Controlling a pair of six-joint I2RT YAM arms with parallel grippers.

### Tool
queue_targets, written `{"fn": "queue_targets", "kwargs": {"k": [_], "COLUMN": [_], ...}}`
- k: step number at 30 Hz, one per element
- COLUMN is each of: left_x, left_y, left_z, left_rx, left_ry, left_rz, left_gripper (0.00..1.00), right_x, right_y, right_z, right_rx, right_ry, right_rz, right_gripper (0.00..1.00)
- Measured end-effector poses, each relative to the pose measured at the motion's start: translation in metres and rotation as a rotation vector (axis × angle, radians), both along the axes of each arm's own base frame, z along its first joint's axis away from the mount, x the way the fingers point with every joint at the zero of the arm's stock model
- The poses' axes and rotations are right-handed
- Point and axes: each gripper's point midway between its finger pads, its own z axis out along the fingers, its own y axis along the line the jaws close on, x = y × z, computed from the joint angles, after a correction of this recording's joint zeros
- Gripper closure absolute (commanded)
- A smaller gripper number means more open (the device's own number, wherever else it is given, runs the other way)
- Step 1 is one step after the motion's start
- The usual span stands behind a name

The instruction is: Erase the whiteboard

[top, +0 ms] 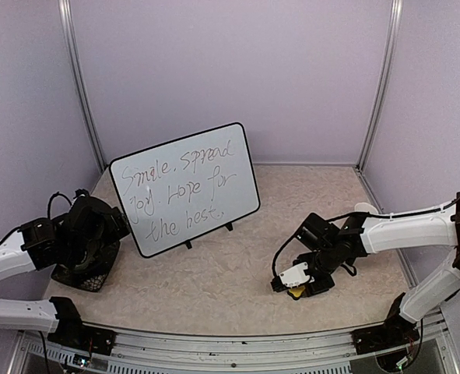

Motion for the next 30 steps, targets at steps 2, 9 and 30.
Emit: {"fn": "queue_targets", "kwargs": {"k": [2,9,30], "left_x": [0.0,0.0,-0.003], "left_y": [0.001,0.005,0.011], "left_z": [0.001,0.001,-0.002], "left_rx": [-0.005,-0.011,-0.023], "left_ry": [-0.005,-0.009,-0.008], "left_rz": [0.004,0.013,0.016], "left_gripper": [0.01,0.01,0.01], "right_x": [-0.001,-0.004,-0.008], "right_y": [0.0,-0.001,0.001], "right_z": [-0.001,-0.003,-0.008], "right_rx": [0.002,0.002,0.005], "right_ry": [0.003,0.015,0.049], "right_rz": [0.001,0.003,0.001], "right_gripper": [0.43,0.45,0.7]}}
